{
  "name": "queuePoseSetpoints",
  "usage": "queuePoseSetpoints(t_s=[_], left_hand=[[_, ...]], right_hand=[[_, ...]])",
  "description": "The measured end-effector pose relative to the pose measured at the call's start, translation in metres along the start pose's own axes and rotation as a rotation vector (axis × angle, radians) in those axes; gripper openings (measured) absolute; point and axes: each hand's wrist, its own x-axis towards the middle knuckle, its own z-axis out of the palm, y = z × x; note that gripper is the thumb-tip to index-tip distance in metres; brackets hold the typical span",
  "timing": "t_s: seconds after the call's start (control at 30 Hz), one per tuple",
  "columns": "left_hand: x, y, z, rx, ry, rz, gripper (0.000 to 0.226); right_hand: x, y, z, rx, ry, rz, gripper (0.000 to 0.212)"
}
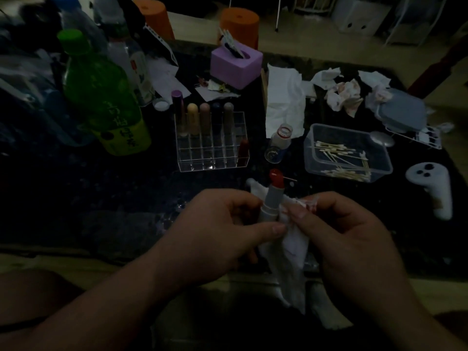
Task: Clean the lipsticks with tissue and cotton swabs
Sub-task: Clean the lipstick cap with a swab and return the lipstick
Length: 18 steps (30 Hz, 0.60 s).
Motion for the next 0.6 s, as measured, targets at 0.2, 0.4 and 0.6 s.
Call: queuePoseSetpoints(t_s=[0.2, 0.4, 0.6], left_hand=[[-0.002, 0.003, -0.002, -0.135, -0.004, -0.002, 0.012], [-0.004, 0.011, -0.004, -0.211, 0.006, 0.028, 0.015], [-0.006, 0.013, -0.006, -0.173, -0.072, 0.005, 0.018]], right_hand=[[-0.003, 0.007, 0.0, 0.104, -0.006, -0.006, 0.02], [-0.001, -0.009, 0.0, 0.735, -0.237, 0.261, 0.038], [0.015, 0.005, -0.011, 0.529, -0.354, 0.28, 0.043]])
